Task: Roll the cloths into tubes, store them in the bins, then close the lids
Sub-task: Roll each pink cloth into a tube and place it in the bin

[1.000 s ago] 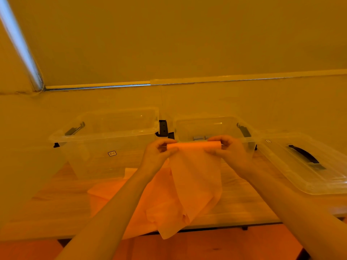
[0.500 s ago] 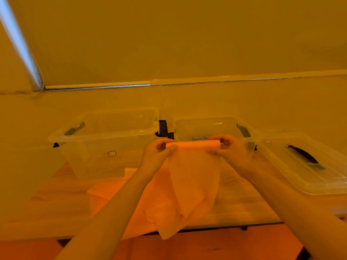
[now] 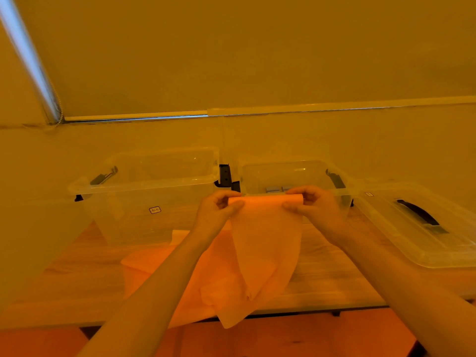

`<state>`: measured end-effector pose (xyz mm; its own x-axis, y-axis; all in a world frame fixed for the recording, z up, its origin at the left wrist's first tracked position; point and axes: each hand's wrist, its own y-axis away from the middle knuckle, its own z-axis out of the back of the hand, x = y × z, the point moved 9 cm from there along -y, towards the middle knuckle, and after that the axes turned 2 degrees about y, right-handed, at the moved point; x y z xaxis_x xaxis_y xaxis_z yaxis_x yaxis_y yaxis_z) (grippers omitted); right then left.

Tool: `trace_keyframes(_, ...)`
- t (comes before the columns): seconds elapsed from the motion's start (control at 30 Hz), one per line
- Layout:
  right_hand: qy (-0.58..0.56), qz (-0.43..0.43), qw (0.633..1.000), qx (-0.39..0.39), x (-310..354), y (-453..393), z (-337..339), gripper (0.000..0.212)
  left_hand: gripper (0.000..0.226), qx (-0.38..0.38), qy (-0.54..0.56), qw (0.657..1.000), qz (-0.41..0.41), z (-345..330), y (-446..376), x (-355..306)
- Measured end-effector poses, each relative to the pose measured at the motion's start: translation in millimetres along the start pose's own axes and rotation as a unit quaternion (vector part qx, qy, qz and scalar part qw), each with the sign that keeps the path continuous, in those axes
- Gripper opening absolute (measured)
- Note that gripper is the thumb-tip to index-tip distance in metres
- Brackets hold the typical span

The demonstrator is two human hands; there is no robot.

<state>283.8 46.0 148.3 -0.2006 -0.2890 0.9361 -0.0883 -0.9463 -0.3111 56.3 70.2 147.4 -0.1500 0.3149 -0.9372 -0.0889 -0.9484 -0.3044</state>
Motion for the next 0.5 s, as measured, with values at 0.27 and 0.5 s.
trace_keyframes(0.27, 0.015, 0.003, 1.000, -0.007, -0.8, 0.4, 2.6, 0.022, 0.017, 0.000, 0.001, 1.000, -0.001, -2.3, -1.0, 1.5)
trace_keyframes(0.5, 0.003, -0.008, 1.000, 0.000, -1.0, 2.0, 0.5, 0.007, 0.017, 0.001, -0.002, 1.000, -0.004, -3.2, -1.5, -1.2)
